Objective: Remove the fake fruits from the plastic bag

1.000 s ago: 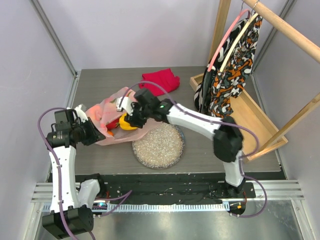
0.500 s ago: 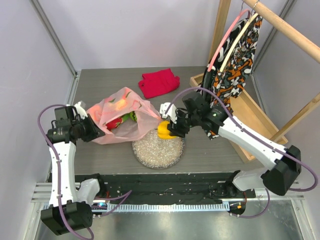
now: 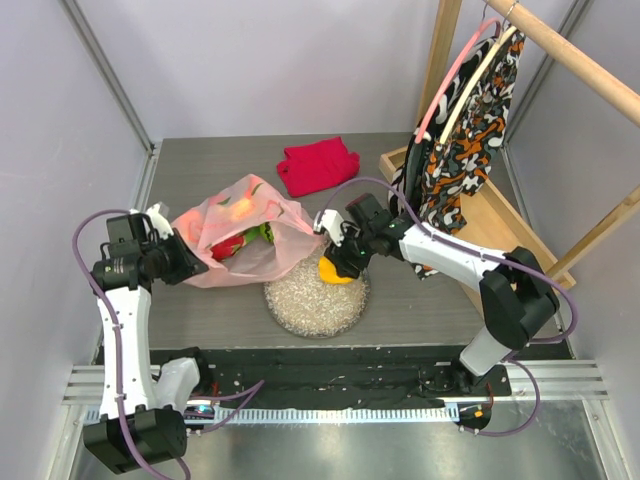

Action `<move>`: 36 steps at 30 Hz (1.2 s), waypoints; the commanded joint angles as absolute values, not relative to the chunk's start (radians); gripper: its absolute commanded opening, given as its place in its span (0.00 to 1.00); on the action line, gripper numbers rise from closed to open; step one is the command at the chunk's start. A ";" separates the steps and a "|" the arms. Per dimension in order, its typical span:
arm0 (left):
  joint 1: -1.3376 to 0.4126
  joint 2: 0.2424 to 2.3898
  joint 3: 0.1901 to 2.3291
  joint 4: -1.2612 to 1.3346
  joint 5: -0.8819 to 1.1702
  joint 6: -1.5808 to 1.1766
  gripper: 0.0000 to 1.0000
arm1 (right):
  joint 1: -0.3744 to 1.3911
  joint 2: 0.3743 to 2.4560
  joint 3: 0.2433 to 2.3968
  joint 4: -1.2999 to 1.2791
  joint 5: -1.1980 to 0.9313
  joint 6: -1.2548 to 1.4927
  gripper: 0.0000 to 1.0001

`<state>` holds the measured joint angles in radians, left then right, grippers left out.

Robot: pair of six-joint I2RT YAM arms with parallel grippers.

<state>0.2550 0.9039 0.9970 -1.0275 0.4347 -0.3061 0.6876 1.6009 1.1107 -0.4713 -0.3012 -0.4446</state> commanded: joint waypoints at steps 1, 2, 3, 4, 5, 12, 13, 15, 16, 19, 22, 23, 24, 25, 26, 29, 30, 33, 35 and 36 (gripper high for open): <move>0.262 0.887 0.999 -1.069 0.443 -0.282 0.04 | 0.686 1.576 1.146 -0.425 -0.272 -0.446 0.70; 0.262 0.882 1.002 -1.081 0.448 -0.279 0.04 | 0.686 1.531 1.175 -0.475 -0.291 -0.451 0.72; 0.262 0.876 1.003 -1.095 0.456 -0.278 0.04 | 0.687 1.505 1.202 -0.512 -0.319 -0.454 0.75; 0.262 0.853 0.999 -1.120 0.462 -0.278 0.05 | 0.686 1.484 1.235 -0.590 -0.354 -0.462 0.75; 0.262 0.841 0.986 -1.132 0.471 -0.279 0.05 | 0.689 1.445 1.309 -0.621 -0.441 -0.460 0.75; 0.262 0.807 0.920 -1.065 0.598 -0.321 0.05 | 0.813 1.552 1.538 -0.560 -0.457 -0.425 0.58; 0.262 0.805 0.919 -1.059 0.623 -0.325 0.05 | 0.839 1.581 1.548 -0.514 -0.445 -0.429 0.53; 0.262 0.802 0.929 -1.071 0.627 -0.327 0.05 | 0.868 1.684 1.595 -0.465 -0.401 -0.446 0.47; 0.262 0.802 0.934 -1.083 0.617 -0.327 0.05 | 0.880 1.718 1.629 -0.451 -0.381 -0.449 0.42; 0.262 0.776 0.943 -1.126 0.604 -0.325 0.05 | 0.919 1.862 1.708 -0.417 -0.338 -0.428 0.38; 0.262 0.756 0.966 -1.143 0.592 -0.318 0.05 | 0.946 1.969 1.774 -0.384 -0.269 -0.410 0.35; 0.262 0.752 0.971 -1.143 0.566 -0.316 0.04 | 0.960 1.991 1.790 -0.379 -0.249 -0.416 0.33; 0.262 0.753 0.976 -1.143 0.554 -0.305 0.04 | 0.966 2.015 1.807 -0.376 -0.238 -0.429 0.33; 0.262 0.752 0.994 -1.144 0.539 -0.296 0.04 | 0.971 2.052 1.837 -0.376 -0.206 -0.439 0.33; 0.264 0.752 1.003 -1.150 0.511 -0.284 0.04 | 0.983 2.074 1.854 -0.376 -0.183 -0.446 0.34; 0.264 0.762 1.038 -1.173 0.503 -0.227 0.04 | 0.994 2.128 1.911 -0.382 -0.098 -0.501 0.40; 0.264 0.768 1.045 -1.183 0.503 -0.215 0.04 | 0.996 2.137 1.923 -0.385 -0.088 -0.517 0.41; 0.264 0.770 1.068 -1.235 0.520 -0.187 0.04 | 0.997 2.154 1.934 -0.374 -0.100 -0.609 0.44; 0.264 0.761 1.074 -1.267 0.557 -0.167 0.03 | 0.997 2.169 1.924 -0.353 -0.107 -0.665 0.46; 0.264 0.756 1.077 -1.275 0.571 -0.164 0.03 | 0.997 2.177 1.924 -0.342 -0.110 -0.682 0.47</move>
